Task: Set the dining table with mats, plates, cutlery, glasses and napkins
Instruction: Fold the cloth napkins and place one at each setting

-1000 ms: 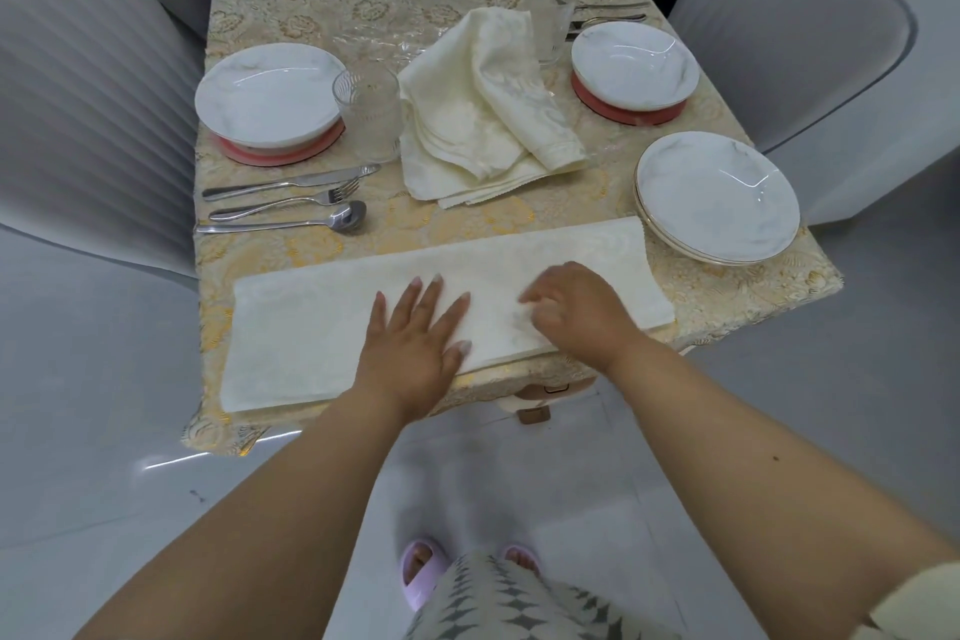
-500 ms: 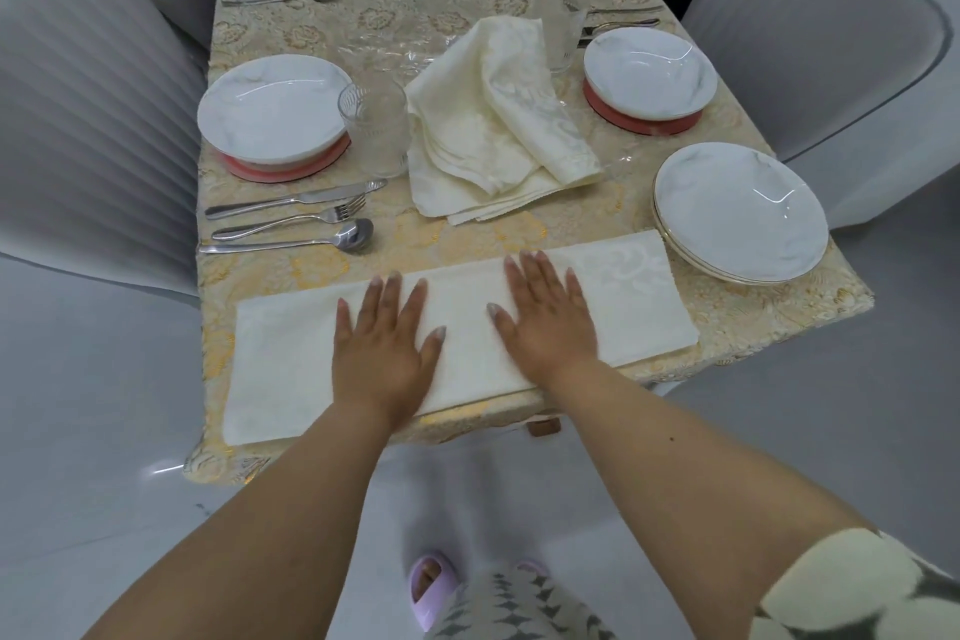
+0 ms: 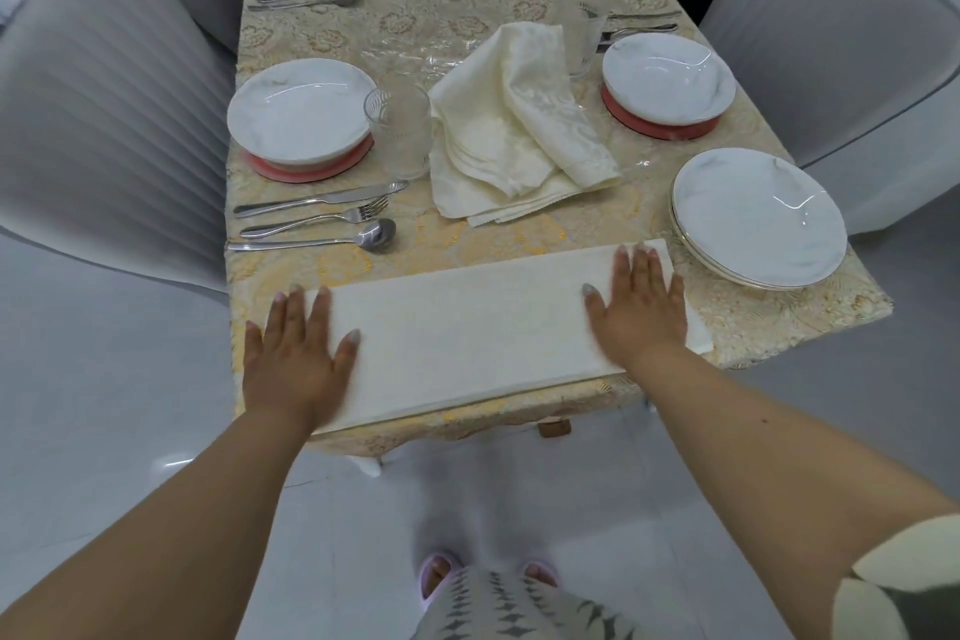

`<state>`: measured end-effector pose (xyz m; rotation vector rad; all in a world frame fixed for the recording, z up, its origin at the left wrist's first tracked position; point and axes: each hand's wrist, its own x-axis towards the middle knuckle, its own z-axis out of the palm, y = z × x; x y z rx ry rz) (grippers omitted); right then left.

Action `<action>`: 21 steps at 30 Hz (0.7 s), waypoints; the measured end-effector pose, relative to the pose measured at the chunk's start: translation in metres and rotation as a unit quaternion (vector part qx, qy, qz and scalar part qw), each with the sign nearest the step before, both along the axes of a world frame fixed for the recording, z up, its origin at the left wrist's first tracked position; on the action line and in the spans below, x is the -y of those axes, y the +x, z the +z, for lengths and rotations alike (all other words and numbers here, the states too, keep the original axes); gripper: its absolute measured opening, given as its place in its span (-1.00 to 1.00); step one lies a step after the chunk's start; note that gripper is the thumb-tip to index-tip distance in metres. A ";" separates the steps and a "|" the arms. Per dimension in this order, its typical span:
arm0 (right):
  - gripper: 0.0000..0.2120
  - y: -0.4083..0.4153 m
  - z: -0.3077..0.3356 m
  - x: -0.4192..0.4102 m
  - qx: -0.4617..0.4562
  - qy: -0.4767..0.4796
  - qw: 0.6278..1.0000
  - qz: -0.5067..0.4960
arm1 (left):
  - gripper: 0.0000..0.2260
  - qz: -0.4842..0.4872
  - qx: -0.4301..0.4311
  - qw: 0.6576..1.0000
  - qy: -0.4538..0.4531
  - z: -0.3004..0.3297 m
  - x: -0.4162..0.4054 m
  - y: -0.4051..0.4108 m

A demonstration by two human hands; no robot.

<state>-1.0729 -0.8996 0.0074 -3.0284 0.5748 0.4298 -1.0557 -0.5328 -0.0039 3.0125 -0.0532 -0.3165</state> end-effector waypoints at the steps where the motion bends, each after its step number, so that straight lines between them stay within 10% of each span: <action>1: -0.27 0.002 0.003 -0.010 -0.006 -0.010 1.000 -0.002 | -0.30 -0.002 -0.008 1.000 0.005 0.002 0.001 0.002; 10: -0.24 -0.011 -0.006 -0.167 0.017 0.118 0.954 0.274 | -0.33 -0.043 0.000 0.999 -0.001 0.033 -0.008 0.042; 21: -0.16 -0.015 -0.009 -0.166 0.040 0.139 0.953 0.266 | -0.76 0.069 -0.135 0.980 -0.132 0.075 -0.015 0.070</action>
